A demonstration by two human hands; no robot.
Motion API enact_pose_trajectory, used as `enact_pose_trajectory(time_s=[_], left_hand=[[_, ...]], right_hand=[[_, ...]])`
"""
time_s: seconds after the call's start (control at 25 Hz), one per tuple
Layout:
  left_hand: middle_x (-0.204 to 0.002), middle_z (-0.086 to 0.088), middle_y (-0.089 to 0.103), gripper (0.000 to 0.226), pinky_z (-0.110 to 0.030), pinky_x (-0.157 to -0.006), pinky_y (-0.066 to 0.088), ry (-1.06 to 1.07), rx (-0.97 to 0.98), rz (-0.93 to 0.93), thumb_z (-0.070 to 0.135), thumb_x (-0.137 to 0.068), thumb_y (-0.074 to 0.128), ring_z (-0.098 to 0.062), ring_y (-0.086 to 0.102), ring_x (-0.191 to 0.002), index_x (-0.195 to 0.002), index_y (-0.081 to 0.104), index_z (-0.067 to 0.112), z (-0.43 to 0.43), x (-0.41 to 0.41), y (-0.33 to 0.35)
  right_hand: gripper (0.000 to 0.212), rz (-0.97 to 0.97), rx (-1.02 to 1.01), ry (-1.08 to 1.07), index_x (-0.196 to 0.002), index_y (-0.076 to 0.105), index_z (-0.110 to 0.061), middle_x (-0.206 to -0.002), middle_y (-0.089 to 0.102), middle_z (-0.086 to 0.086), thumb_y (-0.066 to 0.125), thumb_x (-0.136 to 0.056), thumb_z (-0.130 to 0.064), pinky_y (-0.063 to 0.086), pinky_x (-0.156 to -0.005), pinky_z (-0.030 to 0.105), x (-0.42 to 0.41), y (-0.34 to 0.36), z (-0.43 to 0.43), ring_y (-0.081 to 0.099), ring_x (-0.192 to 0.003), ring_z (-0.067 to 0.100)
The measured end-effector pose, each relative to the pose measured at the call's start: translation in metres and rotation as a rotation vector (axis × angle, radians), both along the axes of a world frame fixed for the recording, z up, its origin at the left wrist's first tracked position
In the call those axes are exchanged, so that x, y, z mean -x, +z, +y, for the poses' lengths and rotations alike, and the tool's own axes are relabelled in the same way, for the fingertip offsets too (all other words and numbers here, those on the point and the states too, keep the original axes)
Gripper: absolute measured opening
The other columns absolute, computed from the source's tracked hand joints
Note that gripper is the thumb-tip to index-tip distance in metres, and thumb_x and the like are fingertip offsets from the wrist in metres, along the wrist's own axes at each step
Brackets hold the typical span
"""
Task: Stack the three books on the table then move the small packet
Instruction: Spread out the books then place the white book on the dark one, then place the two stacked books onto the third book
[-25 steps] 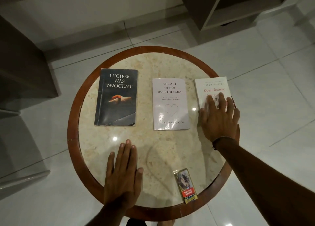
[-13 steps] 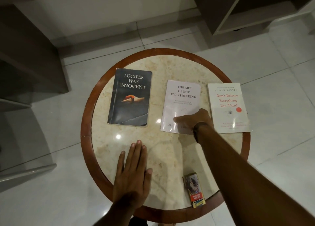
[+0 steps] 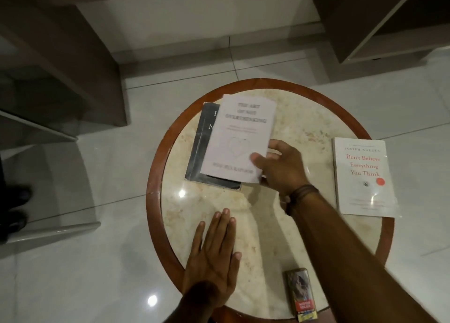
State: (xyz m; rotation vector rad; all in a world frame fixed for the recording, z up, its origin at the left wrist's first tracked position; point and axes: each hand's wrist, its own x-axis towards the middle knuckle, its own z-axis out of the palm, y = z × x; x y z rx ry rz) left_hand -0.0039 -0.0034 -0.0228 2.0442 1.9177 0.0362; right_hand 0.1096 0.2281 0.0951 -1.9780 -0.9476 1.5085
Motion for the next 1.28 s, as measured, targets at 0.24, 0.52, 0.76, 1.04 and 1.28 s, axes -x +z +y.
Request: enact_pose_trajectory(time_s=[0.24, 0.52, 0.76, 1.04, 1.28], left_hand=[[-0.182, -0.005, 0.015, 0.075, -0.050, -0.130, 0.018, 0.008, 0.024, 0.002, 0.049, -0.106, 0.031, -0.022, 0.009, -0.168, -0.171, 0.013, 0.017, 0.002, 0.004, 0.003], [-0.182, -0.006, 0.018, 0.070, -0.052, -0.130, 0.019, 0.013, 0.020, 0.007, 0.046, -0.108, 0.024, -0.025, 0.019, -0.167, -0.170, 0.020, 0.014, -0.001, 0.007, 0.005], [-0.180, -0.012, 0.022, 0.075, -0.055, -0.134, 0.017, -0.001, -0.004, 0.035, 0.043, -0.102, 0.039, -0.030, 0.023, -0.166, -0.168, 0.025, 0.011, -0.001, 0.009, 0.002], [-0.180, -0.013, 0.021, 0.072, -0.057, -0.136, 0.015, -0.018, -0.046, 0.025, 0.042, -0.105, 0.032, -0.030, 0.016, -0.168, -0.169, 0.024, 0.011, -0.001, 0.005, 0.003], [-0.180, -0.013, 0.021, 0.072, -0.059, -0.134, 0.020, -0.020, -0.069, 0.023, 0.041, -0.104, 0.035, -0.030, 0.018, -0.167, -0.168, 0.025, 0.011, -0.002, 0.003, 0.003]], right_hand=[[0.042, -0.302, 0.001, 0.114, -0.104, 0.063, -0.020, -0.107, 0.070, -0.003, 0.091, -0.075, -0.032, 0.057, -0.082, 0.037, 0.042, -0.046, 0.005, 0.069, -0.095, 0.023], [0.060, -0.512, -0.143, 0.019, -0.119, 0.056, -0.025, -0.118, 0.062, 0.000, 0.082, -0.076, -0.057, 0.045, -0.082, 0.036, -0.014, -0.037, -0.003, 0.059, -0.104, 0.023], [0.086, -0.977, 0.159, -0.019, -0.144, 0.042, -0.007, -0.142, 0.045, 0.022, 0.080, -0.081, -0.051, 0.044, -0.103, 0.061, -0.173, -0.029, -0.029, 0.044, -0.131, 0.047], [0.093, -0.933, 0.129, 0.060, -0.142, 0.043, -0.012, -0.145, 0.046, 0.017, 0.081, -0.076, -0.064, 0.045, -0.107, 0.058, -0.151, -0.041, -0.039, 0.047, -0.135, 0.041], [0.107, -0.645, 0.258, -0.087, -0.148, 0.032, -0.017, -0.143, 0.054, 0.014, 0.089, -0.068, -0.060, 0.041, -0.116, 0.060, -0.161, -0.041, -0.028, 0.053, -0.134, 0.039]])
